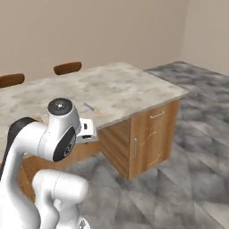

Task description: Retrieve the sausage and cheese from the fridge and place them on the cutting board on the counter.

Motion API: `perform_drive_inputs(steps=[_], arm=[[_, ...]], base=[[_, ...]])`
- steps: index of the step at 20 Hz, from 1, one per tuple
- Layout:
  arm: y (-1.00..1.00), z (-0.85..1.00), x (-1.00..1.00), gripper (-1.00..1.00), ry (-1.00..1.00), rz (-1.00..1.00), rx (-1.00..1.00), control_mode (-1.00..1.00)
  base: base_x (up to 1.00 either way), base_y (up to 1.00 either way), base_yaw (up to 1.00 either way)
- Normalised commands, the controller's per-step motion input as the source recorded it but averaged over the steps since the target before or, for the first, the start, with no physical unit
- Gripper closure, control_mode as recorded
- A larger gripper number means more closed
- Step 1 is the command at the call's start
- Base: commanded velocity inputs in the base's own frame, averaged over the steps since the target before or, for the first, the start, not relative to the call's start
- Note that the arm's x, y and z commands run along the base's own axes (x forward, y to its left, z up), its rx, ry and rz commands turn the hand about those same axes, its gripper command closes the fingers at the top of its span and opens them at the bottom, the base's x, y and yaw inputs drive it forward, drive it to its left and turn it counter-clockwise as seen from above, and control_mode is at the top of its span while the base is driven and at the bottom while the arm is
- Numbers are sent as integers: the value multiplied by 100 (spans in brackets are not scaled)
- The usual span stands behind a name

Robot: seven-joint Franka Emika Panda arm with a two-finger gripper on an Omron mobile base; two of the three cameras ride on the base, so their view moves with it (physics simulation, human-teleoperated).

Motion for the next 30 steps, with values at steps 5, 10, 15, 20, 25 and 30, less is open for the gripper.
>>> perform_drive_inputs(steps=[5,10,15,20,25,30], arm=[[0,0,0,-100,0,0,0,100],[0,0,0,-100,0,0,0,100],[0,0,0,-100,0,0,0,100],[0,0,0,-100,0,0,0,100],[0,0,0,-100,0,0,0,100],[0,0,0,-100,0,0,0,100]], base=[[0,8,-100],[0,8,-100],[88,57,-51],[100,34,-22],[100,10,-16],[100,0,-8]])
